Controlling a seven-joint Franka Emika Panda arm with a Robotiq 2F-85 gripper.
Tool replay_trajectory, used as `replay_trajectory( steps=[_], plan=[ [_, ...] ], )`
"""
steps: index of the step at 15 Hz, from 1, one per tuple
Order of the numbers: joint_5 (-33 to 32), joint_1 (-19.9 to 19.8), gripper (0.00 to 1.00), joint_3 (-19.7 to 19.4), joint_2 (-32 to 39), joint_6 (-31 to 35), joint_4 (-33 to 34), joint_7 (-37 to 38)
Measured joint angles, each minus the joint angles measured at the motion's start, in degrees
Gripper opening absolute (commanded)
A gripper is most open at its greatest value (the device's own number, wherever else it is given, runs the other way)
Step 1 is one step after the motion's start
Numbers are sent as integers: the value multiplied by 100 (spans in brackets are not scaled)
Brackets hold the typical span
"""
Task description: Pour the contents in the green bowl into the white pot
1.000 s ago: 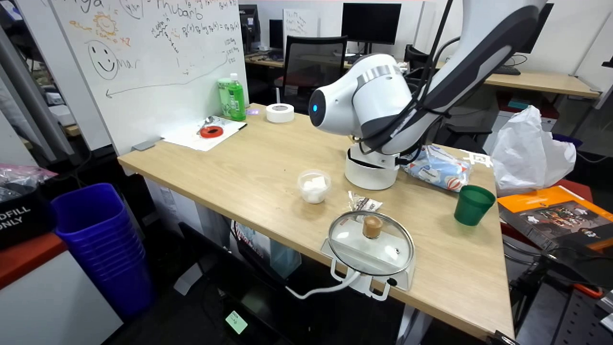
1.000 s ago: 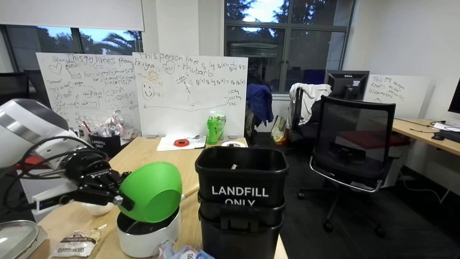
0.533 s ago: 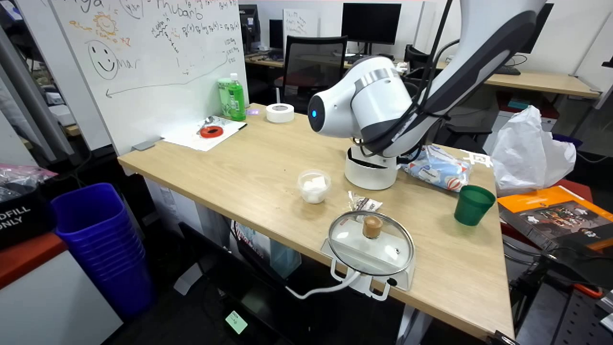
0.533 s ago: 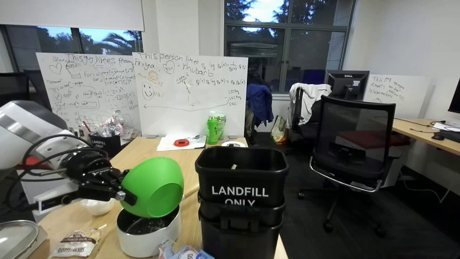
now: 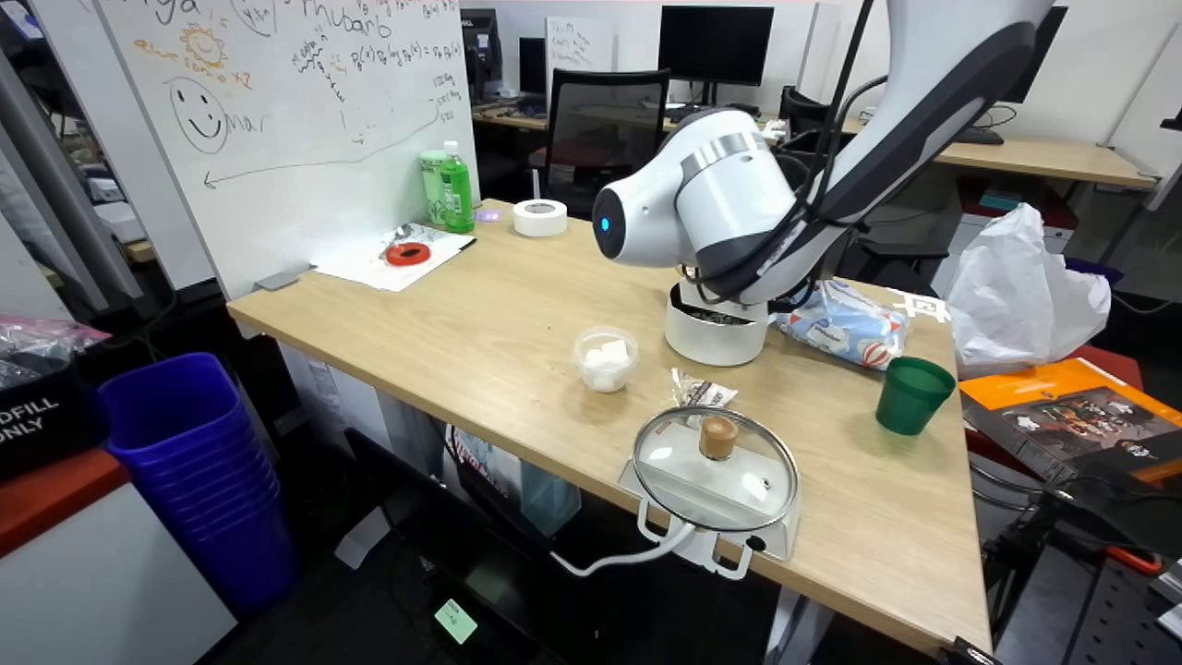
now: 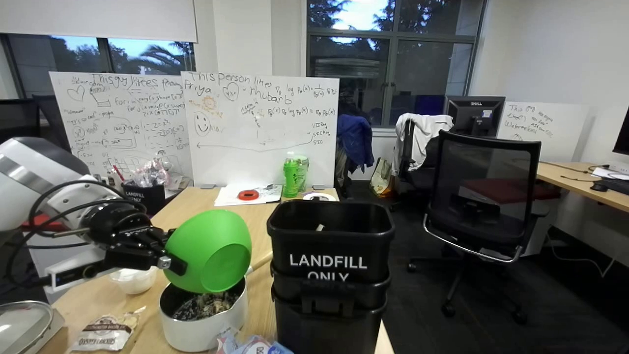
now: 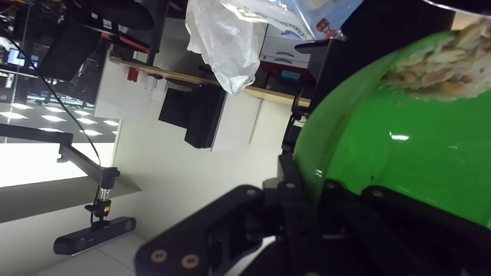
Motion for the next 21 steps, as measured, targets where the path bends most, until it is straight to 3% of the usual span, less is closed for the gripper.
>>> replay_trajectory(
  steps=[21],
  plan=[
    [-1023, 2, 1, 140, 22, -450, 2, -10]
  ],
)
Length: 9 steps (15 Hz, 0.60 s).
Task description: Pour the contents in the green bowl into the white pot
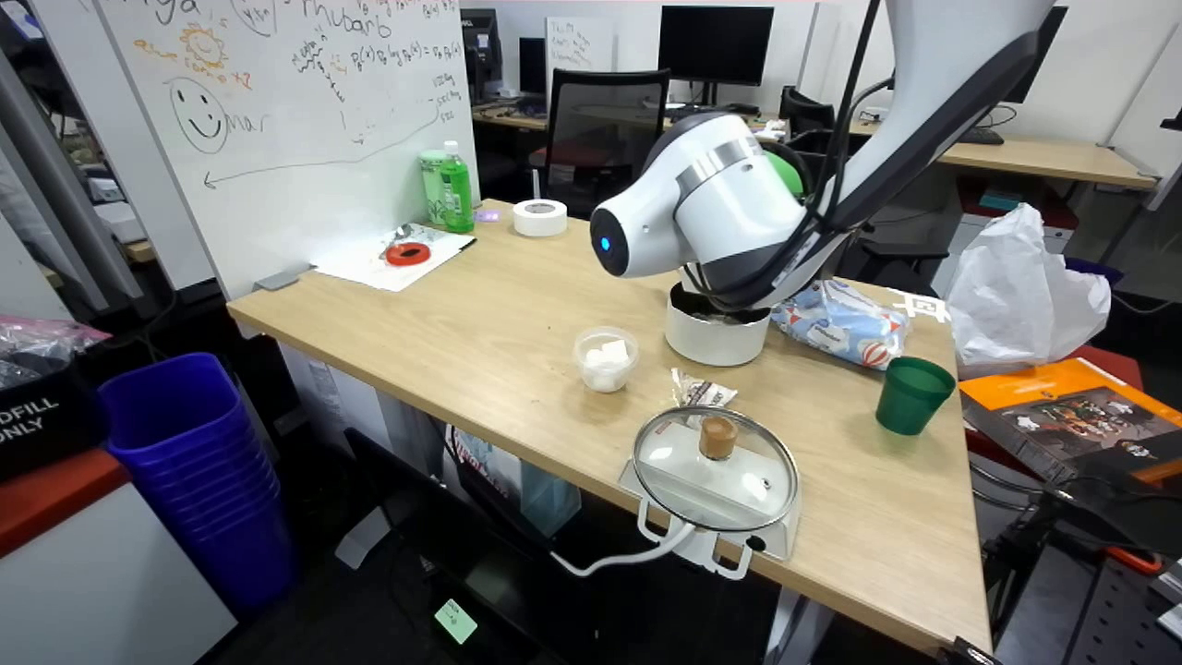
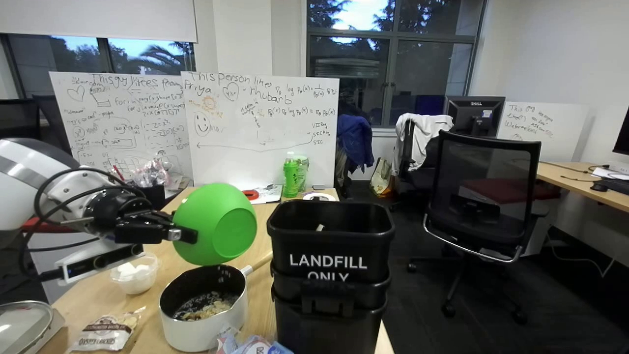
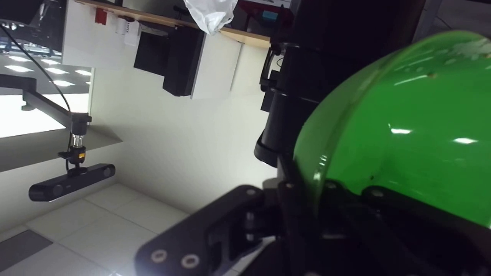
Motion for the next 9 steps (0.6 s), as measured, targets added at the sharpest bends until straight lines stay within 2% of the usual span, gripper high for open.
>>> replay_trajectory(
  steps=[9],
  plan=[
    [-313, 0, 1, 54, 30, -119, -1, -56]
  ],
)
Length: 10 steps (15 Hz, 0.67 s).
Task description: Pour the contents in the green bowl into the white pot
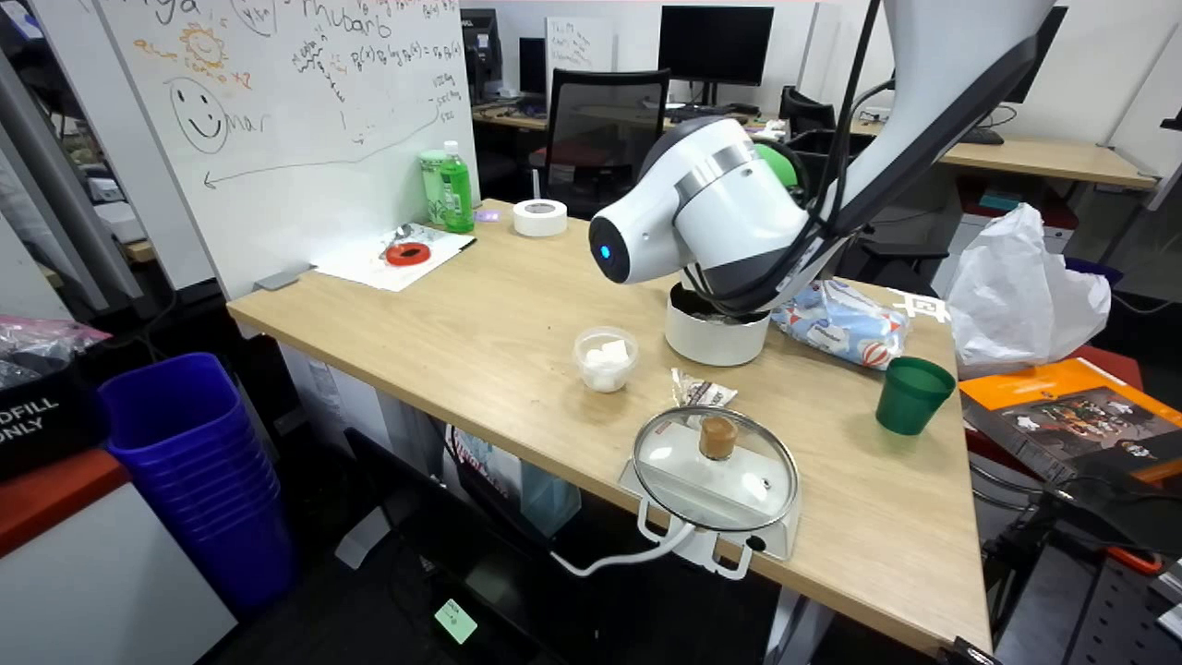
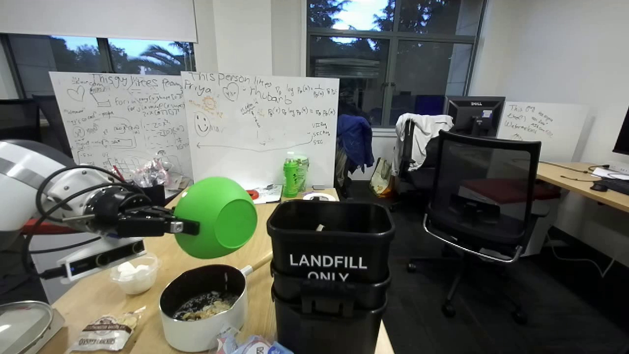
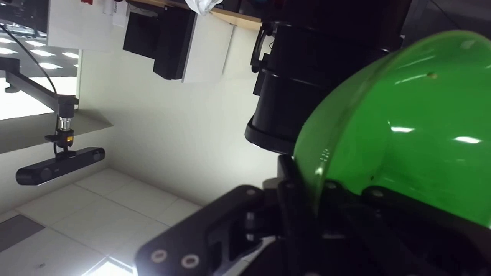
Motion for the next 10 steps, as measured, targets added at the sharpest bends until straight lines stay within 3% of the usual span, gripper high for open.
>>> replay_trajectory(
  steps=[10],
  plan=[
    [-25, -7, 1, 10, 59, 2, 0, -90]
  ],
)
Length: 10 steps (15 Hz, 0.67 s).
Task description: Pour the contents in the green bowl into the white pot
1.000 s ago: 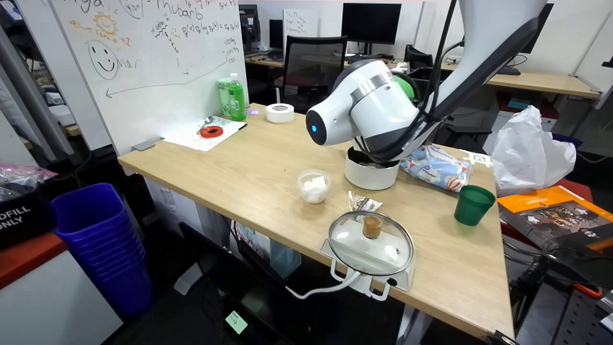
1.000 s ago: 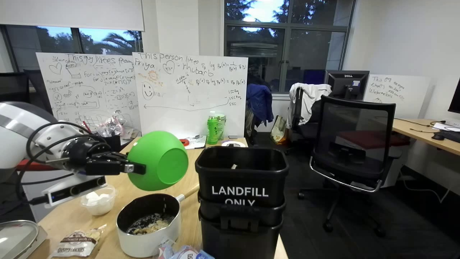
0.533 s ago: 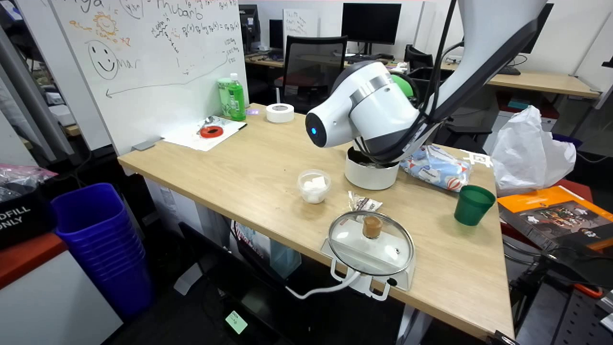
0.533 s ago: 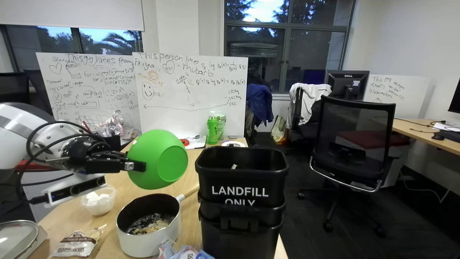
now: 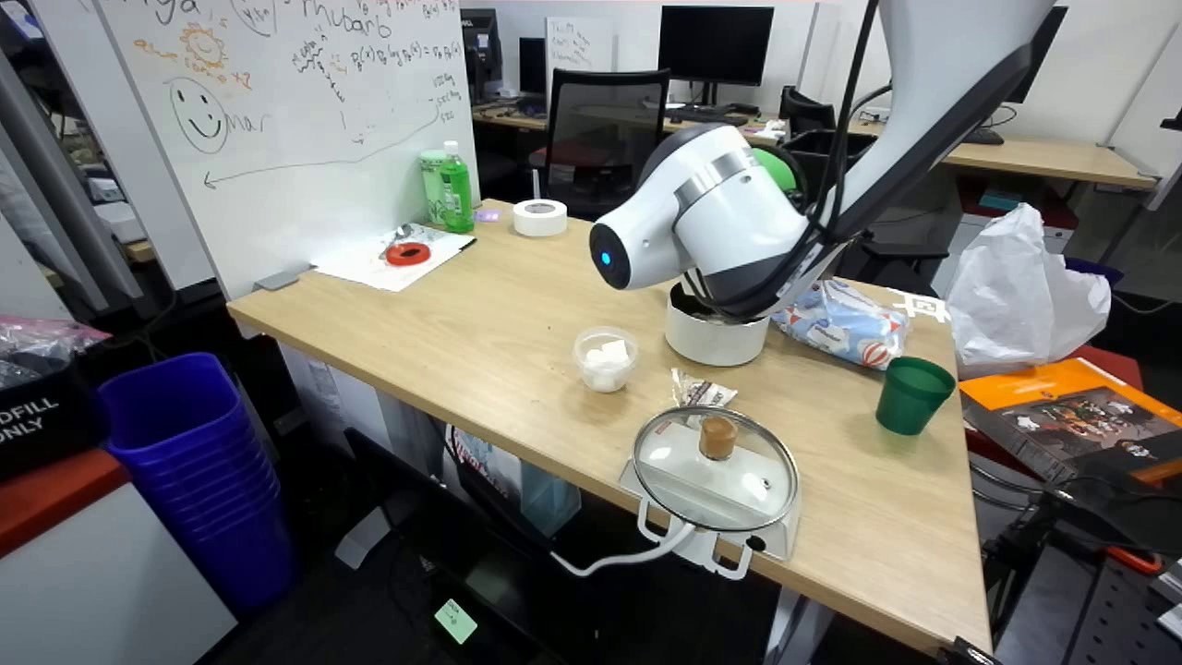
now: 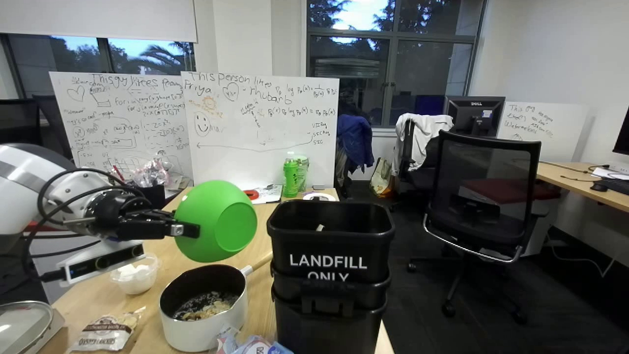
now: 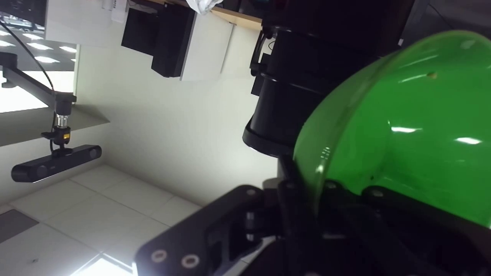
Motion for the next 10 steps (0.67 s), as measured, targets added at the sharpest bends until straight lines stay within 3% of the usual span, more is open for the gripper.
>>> replay_trajectory(
  steps=[6, 10],
  plan=[
    [156, -155, 1, 115, 52, 276, 0, 102],
    [640, -173, 1, 407, 362, 732, 153, 551]
  ],
)
